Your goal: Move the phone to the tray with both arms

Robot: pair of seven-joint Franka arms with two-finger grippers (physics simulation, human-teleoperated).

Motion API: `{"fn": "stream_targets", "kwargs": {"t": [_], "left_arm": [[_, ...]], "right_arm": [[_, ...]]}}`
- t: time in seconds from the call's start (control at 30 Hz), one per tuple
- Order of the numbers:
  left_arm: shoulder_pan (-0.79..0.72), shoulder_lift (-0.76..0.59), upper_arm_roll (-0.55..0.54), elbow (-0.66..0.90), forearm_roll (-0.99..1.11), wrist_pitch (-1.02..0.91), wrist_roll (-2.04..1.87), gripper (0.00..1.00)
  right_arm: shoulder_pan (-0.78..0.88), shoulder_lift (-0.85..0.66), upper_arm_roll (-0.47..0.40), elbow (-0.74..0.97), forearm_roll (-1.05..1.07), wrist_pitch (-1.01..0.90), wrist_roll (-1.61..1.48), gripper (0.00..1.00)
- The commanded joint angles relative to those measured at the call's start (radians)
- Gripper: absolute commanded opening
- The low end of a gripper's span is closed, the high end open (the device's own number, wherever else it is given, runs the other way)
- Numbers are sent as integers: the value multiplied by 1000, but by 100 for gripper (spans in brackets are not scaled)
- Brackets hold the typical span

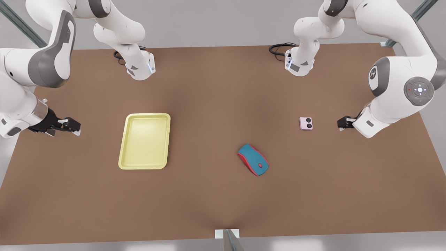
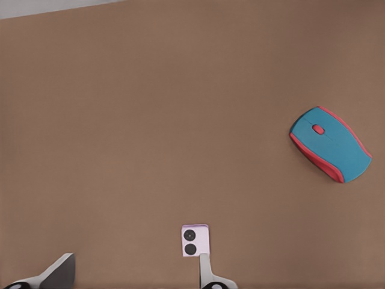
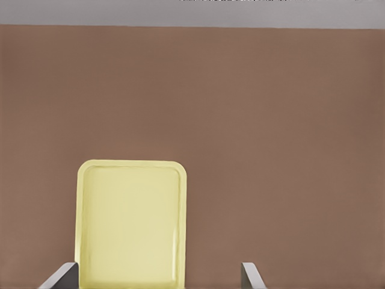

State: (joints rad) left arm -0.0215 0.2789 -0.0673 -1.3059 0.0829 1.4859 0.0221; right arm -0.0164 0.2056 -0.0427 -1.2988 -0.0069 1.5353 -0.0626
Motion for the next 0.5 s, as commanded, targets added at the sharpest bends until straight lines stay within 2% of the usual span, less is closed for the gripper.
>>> {"fn": "stream_targets", "kwargs": {"t": [0.0, 0.07, 0.17, 0.23, 0.3, 0.33, 0.43, 0.47], "left_arm": [[0, 6, 0, 0, 0, 5, 15, 100], [-11, 23, -3, -41, -6, 56, -50, 100], [-29, -96, -12, -472, -12, 407, -159, 100], [-61, -113, -14, -690, -15, 619, -226, 100], [-64, -95, -12, -754, -17, 660, -232, 100], [-64, -110, -12, -886, -15, 804, -251, 100], [-61, -122, 0, -972, -15, 883, -263, 100], [-61, -138, 6, -1029, -15, 961, -261, 100]], "right_arm": [[-5, -6, 0, 6, 4, -1, -19, 100], [-10, -6, -3, 25, 8, -14, -19, 100], [-7, 5, -11, 26, 13, -9, -17, 100], [-5, 8, -9, 27, 24, 0, -19, 100], [-1, 8, -9, 21, 21, -9, -19, 100], [-1, 8, -9, 26, 2, -14, -23, 100], [4, 8, -6, 19, 2, -46, -25, 100], [6, 23, -5, 24, 1, -44, -25, 100]]}}
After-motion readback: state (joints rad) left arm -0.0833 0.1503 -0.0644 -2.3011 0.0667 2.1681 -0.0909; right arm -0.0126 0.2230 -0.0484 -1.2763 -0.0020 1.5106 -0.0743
